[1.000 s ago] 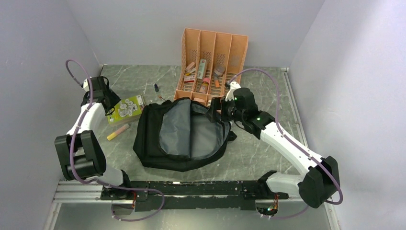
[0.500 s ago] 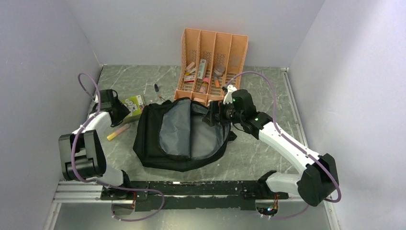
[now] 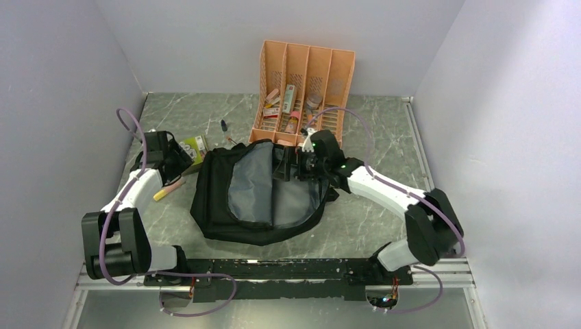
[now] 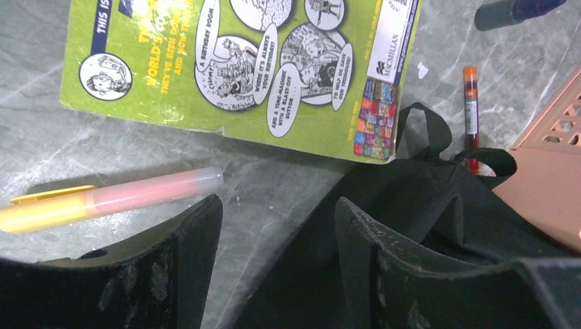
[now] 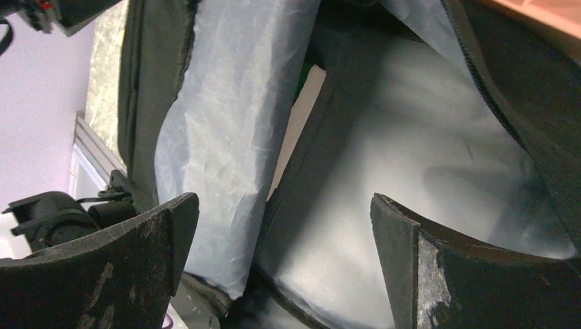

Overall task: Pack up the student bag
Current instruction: Move the student bag to the center of the board.

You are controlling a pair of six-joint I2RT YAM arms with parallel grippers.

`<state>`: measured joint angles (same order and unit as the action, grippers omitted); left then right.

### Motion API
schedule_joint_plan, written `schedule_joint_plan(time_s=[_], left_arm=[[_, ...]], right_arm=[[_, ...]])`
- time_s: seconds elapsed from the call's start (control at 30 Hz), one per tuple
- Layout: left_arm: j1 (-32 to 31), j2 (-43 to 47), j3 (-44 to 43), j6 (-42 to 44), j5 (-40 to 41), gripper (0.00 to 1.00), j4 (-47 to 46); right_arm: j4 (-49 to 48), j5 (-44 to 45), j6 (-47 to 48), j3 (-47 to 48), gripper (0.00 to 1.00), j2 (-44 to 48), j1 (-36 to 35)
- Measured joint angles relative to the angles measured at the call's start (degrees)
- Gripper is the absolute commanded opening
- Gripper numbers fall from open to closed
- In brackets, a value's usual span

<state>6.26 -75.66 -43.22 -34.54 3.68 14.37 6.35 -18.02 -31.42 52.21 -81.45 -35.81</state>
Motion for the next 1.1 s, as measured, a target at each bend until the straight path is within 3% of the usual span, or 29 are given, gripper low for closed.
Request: schedule_joint_plan(time_s=[0.27,0.47,0.53,0.6,0.7,0.83,1.1], left_arm=[[0.0,0.0,0.0,0.5,-1.4,0.66,1.2],[0.0,0.0,0.0,1.1,-1.8,0.66,2.0],[0.0,0.0,0.0,1.2,-2.2,0.66,2.0],[0.0,0.0,0.0,1.2,-2.6,0.66,2.0],[0.0,0.0,0.0,1.3,-2.8,0.65,2.0],[0.0,0.0,0.0,1.4,-2.9,0.66,2.1],[0.0,0.0,-0.5,1.8,-2.9,0.65,2.4]], right_arm=[[-6.4,-2.3,-4.3,3.6,0.9,-12.8,-2.8],[-11.0,-4.5,-6.4,6.3,0.73,-19.0,-4.5],[-11.7,-4.6,-6.9,6.3,0.59,-19.4,-4.7],[-12.2,-4.4,-6.8,6.3,0.41,-19.4,-4.7],[-12.4,-3.5,-6.3,6.1,0.24,-18.9,-4.7],[-11.4,-0.9,-5.3,3.9,0.12,-15.7,-4.7],[-4.6,7.4,-3.4,-1.5,0.01,-2.0,-4.7]])
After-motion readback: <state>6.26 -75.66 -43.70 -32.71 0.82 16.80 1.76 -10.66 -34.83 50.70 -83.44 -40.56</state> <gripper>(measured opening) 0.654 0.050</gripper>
